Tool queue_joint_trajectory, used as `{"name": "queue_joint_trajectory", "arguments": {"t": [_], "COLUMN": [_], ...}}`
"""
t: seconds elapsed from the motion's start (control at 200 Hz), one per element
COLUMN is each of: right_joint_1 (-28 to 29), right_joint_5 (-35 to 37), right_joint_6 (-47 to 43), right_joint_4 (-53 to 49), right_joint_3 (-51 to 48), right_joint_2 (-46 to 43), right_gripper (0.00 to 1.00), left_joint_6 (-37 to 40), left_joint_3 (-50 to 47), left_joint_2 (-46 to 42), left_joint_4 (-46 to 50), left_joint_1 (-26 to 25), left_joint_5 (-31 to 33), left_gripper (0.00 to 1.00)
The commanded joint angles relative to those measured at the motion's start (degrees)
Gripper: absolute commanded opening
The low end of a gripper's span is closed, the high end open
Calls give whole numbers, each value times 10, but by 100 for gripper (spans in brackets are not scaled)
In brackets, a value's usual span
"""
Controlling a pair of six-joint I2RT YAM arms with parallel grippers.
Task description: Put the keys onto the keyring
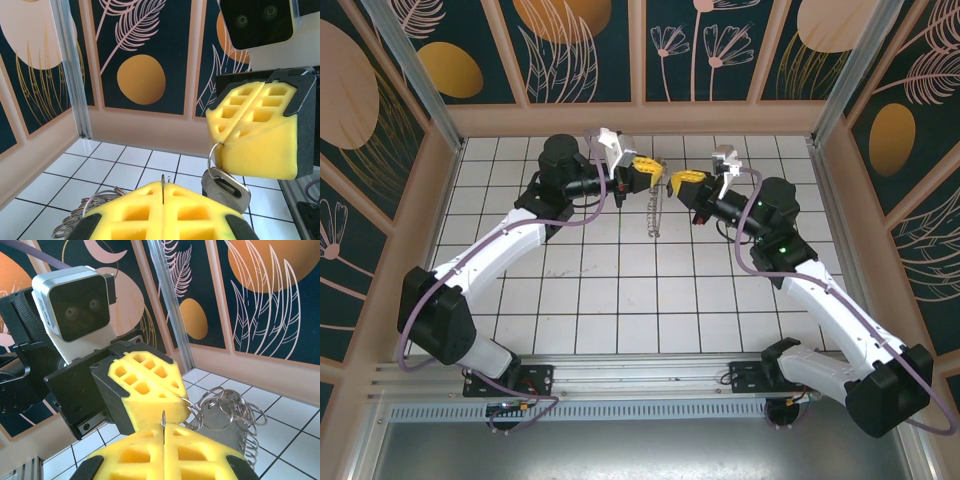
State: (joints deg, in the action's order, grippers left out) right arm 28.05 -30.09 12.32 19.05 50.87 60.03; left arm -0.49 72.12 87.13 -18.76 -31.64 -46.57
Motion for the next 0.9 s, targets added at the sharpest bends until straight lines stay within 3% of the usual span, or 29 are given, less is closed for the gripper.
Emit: {"name": "queue_joint_trajectory", "arguments": {"t": [0.0,0.896], "right_joint_1": [-5,-31], "right_joint_5": [-11,-19], "right_joint_6": [-11,-7], "right_joint_4": [3,7], "right_joint_3": [24,12], "right_joint_2": [5,10], "right_gripper": [0,0], "left_joint_6": [12,12], "left_joint_3": [26,38], "left_joint_2": [4,9], "left_joint_4": [-6,-3], "left_joint_1": [-5,-15], "left_joint_5": [-19,-32], "left_gripper": [0,0]}}
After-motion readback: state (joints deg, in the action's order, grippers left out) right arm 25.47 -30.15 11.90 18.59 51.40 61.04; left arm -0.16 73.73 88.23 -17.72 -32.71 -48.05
